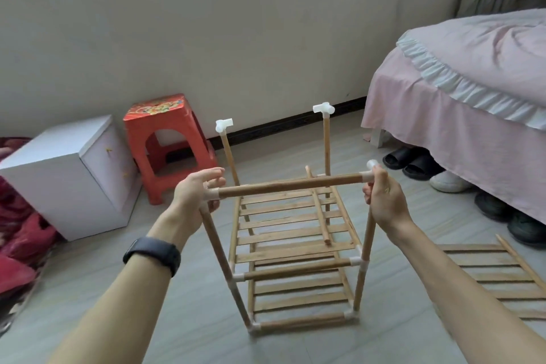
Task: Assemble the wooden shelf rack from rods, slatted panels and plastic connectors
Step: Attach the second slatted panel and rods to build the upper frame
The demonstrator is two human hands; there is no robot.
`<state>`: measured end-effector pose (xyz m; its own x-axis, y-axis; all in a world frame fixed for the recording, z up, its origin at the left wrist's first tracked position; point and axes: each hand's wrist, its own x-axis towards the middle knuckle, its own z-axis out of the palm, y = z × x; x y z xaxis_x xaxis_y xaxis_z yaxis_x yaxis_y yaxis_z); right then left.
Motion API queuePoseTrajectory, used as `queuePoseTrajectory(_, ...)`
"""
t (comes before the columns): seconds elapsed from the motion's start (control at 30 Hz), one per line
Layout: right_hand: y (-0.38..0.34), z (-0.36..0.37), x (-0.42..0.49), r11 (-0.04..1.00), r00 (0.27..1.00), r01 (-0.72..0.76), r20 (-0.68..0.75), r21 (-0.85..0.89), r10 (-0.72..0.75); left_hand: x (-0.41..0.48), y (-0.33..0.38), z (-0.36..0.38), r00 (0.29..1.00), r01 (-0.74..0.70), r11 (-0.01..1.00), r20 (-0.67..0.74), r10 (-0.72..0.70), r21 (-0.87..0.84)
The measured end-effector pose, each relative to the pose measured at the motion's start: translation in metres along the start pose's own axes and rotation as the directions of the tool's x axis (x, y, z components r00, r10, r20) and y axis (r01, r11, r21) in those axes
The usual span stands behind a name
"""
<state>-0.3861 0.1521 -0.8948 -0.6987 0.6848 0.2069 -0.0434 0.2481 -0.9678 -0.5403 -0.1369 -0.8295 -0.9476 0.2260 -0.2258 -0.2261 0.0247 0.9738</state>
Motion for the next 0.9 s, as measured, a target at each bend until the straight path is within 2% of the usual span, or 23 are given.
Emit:
queuePoseTrajectory(0.23, 0.002, 0.012, 0.012, 0.996, 0.996, -0.051, -0.081, -0.070, 0.045, 0.008, -0.006, 0.010, 0.986, -0.049, 0.997, -0.156, 0.057, 0.055)
queuePoseTrajectory(0.33, 0.002, 0.007, 0.022, 0.990, 0.997, -0.057, -0.061, -0.131, 0.050, -0.002, -0.008, 0.014, 0.985, -0.072, 0.997, -0.155, 0.077, 0.038)
queuePoseTrajectory(0.4, -0.003, 0.004, 0.032, 0.957, 0.996, -0.094, -0.030, -0.274, 0.089, -0.011, -0.011, 0.018, 0.981, -0.109, 0.994, -0.158, 0.111, 0.026)
queuePoseTrajectory(0.47, -0.008, 0.004, 0.043, 0.871, 0.977, -0.212, -0.091, -0.443, 0.192, -0.025, -0.017, 0.031, 0.980, -0.128, 0.991, -0.150, 0.133, 0.040)
queuePoseTrajectory(0.53, -0.010, 0.008, 0.042, 0.818, 0.951, -0.308, -0.142, -0.486, 0.274, -0.042, -0.025, 0.047, 0.986, -0.139, 0.987, -0.078, 0.146, 0.084)
queuePoseTrajectory(0.6, -0.011, 0.015, 0.024, 0.870, 0.977, -0.209, -0.050, -0.446, 0.209, -0.056, -0.031, 0.060, 0.970, -0.219, 0.944, 0.163, 0.183, 0.247)
queuePoseTrajectory(0.67, -0.009, 0.022, -0.006, 0.954, 0.995, -0.026, 0.083, -0.300, 0.054, -0.065, -0.035, 0.064, 0.875, -0.379, 0.829, 0.452, 0.176, 0.411)
queuePoseTrajectory(0.73, -0.007, 0.025, -0.040, 0.990, 0.989, 0.044, 0.147, -0.136, -0.024, -0.063, -0.031, 0.060, 0.791, -0.541, 0.722, 0.552, 0.264, 0.430)
queuePoseTrajectory(0.77, -0.005, 0.025, -0.057, 0.994, 0.985, 0.063, 0.163, -0.087, -0.048, -0.057, -0.026, 0.055, 0.773, -0.614, 0.643, 0.518, 0.368, 0.459)
queuePoseTrajectory(0.8, -0.003, 0.024, -0.072, 0.995, 0.984, 0.085, 0.161, -0.044, -0.076, -0.048, -0.021, 0.049, 0.754, -0.656, 0.512, 0.444, 0.484, 0.555)
queuePoseTrajectory(0.87, 0.003, 0.022, -0.095, 0.988, 0.983, 0.156, 0.102, 0.000, -0.156, -0.027, -0.008, 0.030, 0.685, -0.565, 0.207, 0.314, 0.658, 0.798)
queuePoseTrajectory(0.9, 0.005, 0.021, -0.103, 0.976, 0.974, 0.217, 0.076, -0.022, -0.215, -0.016, -0.002, 0.018, 0.665, -0.487, 0.115, 0.282, 0.691, 0.866)
